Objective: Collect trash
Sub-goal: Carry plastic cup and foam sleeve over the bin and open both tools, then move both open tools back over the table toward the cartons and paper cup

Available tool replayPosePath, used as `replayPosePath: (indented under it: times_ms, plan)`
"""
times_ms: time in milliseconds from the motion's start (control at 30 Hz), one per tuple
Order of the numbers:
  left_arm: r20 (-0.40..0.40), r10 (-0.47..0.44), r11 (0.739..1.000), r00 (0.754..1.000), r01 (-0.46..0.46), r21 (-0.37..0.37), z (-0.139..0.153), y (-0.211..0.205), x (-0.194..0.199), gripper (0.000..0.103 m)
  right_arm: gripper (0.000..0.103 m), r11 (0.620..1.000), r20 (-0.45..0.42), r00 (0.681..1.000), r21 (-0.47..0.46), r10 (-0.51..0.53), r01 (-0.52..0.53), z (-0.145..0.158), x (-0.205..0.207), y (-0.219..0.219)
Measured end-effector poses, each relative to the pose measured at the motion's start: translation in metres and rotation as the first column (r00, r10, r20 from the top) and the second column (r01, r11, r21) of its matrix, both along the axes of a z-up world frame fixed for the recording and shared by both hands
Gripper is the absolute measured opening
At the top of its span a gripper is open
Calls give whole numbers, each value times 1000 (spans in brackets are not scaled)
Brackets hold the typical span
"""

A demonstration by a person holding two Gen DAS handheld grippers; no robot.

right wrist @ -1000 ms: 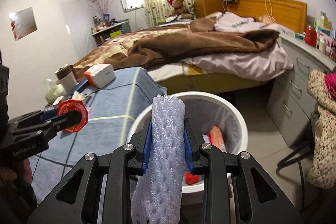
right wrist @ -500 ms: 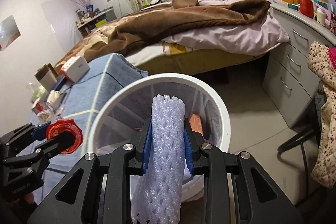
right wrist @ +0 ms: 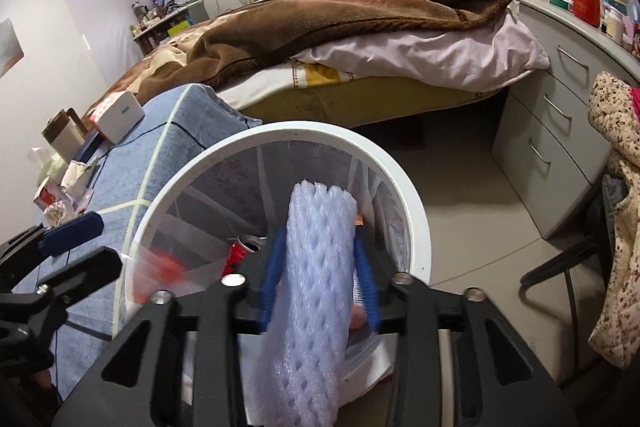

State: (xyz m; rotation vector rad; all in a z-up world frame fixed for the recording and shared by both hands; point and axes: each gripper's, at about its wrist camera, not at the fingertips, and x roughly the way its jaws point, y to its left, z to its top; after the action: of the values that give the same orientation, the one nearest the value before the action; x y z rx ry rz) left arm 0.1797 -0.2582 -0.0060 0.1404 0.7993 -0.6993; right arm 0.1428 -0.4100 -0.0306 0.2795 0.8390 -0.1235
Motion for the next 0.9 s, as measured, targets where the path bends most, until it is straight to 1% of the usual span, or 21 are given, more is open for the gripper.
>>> replayPosePath:
  times_ms: [33,67,233,433,767,900]
  plan:
    - [1,3,1000,1000,-3,0,0,1,0,64,57,1000,0,1000,3,0,0,0,0,0]
    - [4,8,1000,1000,-8,3,0,2,1,66,58,1000,2,1000,5,2,-2,0,0,0]
    - [7,30,1000,1000,-30,-2,3,10,1,67,58,1000,21,1000,-2,-10,10,5,-2,2]
    - [14,59,998,998,-58,-25,10,26,2,67,58,1000,37,999,2,-9,9,10,-4,7]
    - [41,130,991,991,-128,-46,23,64,4,68,58,1000,69,997,-8,20,-19,20,-6,28]
    - [62,173,984,983,-169,-59,29,85,4,68,58,999,85,996,-4,34,-34,23,-4,39]
